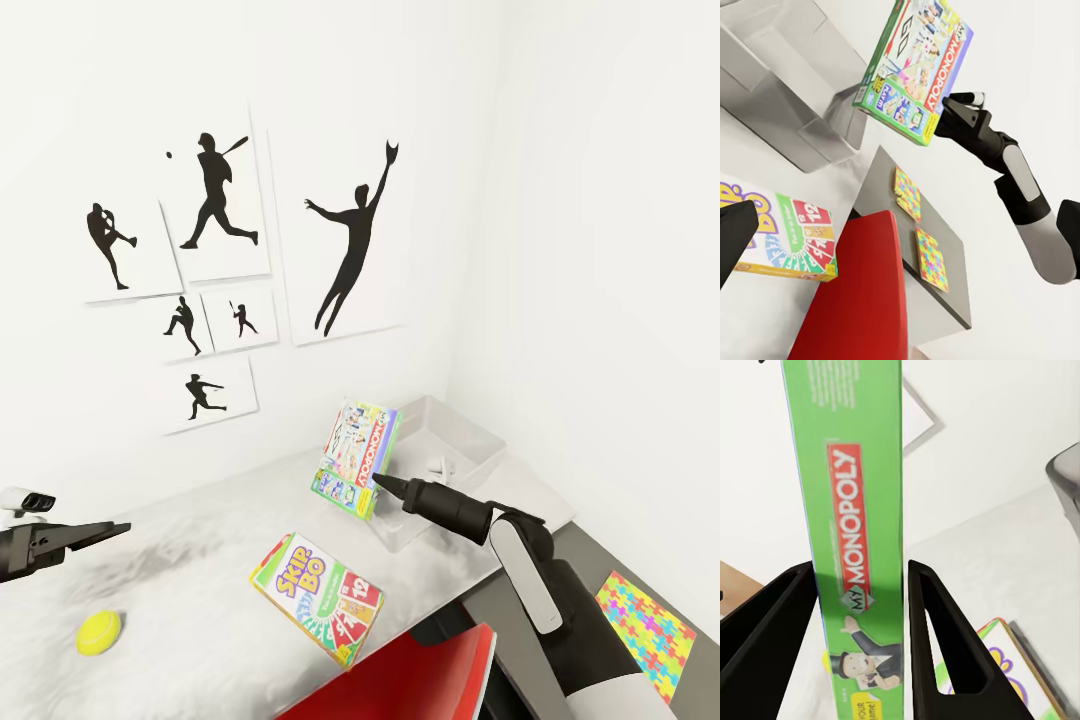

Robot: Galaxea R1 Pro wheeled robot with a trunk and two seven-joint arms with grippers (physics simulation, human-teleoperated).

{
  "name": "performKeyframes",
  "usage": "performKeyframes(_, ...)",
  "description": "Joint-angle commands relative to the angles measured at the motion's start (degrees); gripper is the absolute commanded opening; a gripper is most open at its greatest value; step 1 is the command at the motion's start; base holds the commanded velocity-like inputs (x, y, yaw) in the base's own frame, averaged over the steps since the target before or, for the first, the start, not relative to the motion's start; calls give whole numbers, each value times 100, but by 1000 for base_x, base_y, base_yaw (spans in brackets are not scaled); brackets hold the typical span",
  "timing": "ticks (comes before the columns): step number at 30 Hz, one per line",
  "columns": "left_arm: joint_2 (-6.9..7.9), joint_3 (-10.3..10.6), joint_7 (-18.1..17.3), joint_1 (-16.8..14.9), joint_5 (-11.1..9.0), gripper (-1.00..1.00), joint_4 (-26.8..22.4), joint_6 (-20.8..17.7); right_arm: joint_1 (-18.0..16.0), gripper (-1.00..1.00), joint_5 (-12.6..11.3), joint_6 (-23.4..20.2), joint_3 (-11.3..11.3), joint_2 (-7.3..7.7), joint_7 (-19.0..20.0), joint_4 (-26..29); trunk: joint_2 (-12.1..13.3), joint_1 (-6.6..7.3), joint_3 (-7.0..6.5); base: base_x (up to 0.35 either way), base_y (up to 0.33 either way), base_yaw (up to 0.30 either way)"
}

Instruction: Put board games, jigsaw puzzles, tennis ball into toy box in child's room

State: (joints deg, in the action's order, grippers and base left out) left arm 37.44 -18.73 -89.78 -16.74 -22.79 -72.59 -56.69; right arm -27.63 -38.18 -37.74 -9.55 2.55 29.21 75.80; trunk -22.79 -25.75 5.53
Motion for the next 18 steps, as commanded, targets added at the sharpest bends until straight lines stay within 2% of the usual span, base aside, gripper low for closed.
performKeyframes(1, 5, 1, -22, -4, 0, 100, -1, -61, -6, -100, -33, -31, -3, 2, -3, -1, -13, -4, 13, 0, 0, 0)
performKeyframes(8, 22, -18, -22, -4, -13, 100, -1, -69, -6, -100, -51, -54, 5, 4, -8, -4, -13, -4, 13, 0, 0, 0)
performKeyframes(9, 26, -125, -22, -4, -15, 100, -1, -70, -6, -100, -60, -68, 21, 7, -6, -4, -13, -4, 13, 0, 0, 0)
performKeyframes(11, 26, -202, -22, -4, -15, 100, -1, -72, -6, -100, -57, -72, 31, 8, -6, -4, -13, -4, 13, 0, 0, 0)
performKeyframes(18, 27, -279, -22, -4, -15, 100, 4, -177, -6, -100, -106, -73, 55, 10, 5, -10, -13, -4, 13, 0, 0, 0)
